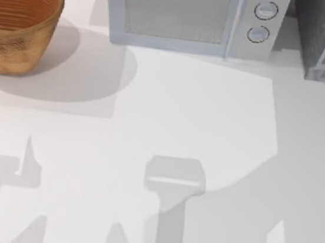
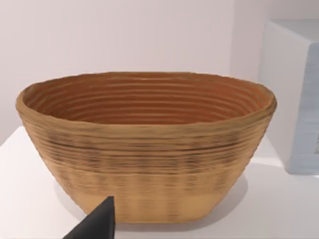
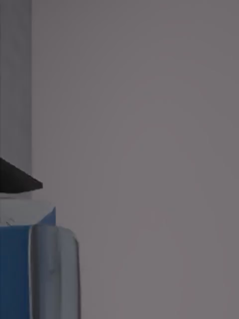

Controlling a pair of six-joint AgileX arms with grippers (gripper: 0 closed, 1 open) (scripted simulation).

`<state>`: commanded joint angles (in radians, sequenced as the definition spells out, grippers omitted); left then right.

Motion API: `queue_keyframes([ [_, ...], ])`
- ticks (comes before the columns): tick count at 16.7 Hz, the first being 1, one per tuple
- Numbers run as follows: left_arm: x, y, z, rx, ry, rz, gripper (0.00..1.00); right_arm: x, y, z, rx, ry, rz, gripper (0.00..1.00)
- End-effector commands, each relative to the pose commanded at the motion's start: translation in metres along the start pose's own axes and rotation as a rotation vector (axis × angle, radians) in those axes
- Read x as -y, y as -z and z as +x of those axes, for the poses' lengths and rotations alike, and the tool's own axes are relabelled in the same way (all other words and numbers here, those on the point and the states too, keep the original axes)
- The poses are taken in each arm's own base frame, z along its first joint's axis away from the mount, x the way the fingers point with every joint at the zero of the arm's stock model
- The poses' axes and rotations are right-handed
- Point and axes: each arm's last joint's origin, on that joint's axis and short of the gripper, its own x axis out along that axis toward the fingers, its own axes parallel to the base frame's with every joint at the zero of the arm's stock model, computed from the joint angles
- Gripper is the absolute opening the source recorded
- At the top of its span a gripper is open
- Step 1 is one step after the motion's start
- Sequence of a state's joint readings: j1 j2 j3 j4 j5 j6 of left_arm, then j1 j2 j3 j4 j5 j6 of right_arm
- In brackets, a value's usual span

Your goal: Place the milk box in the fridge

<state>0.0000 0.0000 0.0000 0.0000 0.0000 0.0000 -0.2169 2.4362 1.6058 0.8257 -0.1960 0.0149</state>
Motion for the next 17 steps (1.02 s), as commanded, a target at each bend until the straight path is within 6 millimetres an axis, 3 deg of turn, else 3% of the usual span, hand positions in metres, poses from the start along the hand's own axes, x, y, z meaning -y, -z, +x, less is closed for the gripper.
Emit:
queue_keyframes([
  [11,0.0,0.0,0.0,0.0,0.0,0.0,1.0,0.0,0.0,0.0,0.0,0.0,0.0,0.98],
  [17,0.0,0.0,0.0,0.0,0.0,0.0,1.0,0.0,0.0,0.0,0.0,0.0,0.0,1.0],
])
